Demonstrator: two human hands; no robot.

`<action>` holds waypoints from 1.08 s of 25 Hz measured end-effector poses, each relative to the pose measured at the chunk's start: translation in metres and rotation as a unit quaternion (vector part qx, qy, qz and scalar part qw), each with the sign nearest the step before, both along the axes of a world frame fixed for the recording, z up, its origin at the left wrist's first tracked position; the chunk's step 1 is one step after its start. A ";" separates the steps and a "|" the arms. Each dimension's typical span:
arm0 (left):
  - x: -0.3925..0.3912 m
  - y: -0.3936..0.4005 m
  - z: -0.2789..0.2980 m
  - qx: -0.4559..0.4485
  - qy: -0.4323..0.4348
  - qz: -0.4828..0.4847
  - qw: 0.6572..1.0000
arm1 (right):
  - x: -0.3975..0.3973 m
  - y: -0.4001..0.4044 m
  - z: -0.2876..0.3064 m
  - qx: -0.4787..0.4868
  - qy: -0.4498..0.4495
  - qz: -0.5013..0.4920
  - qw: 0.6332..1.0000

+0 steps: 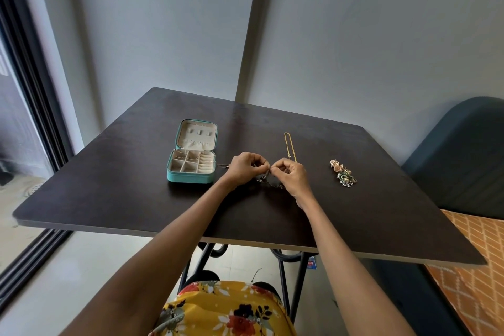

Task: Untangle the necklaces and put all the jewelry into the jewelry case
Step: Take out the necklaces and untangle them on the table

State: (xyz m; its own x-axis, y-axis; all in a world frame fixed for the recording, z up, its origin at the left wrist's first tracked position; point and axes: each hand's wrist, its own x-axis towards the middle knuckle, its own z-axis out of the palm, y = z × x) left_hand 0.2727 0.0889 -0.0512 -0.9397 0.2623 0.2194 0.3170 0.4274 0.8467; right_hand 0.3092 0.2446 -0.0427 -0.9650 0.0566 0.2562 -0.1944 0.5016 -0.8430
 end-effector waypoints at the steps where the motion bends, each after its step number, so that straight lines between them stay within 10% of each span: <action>1: 0.001 0.001 0.001 -0.020 0.008 0.002 1.000 | 0.000 -0.001 0.001 0.003 0.000 0.001 1.000; 27: 0.000 0.001 0.003 -0.051 0.028 0.000 0.998 | -0.005 0.004 0.008 -0.006 -0.042 0.030 0.999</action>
State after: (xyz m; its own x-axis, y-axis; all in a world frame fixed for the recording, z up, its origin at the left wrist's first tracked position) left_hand 0.2729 0.0897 -0.0486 -0.9270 0.2855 0.2434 0.3620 0.5107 0.7798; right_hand 0.3044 0.2490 -0.0350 -0.9848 0.0004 0.1739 -0.1523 0.4805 -0.8637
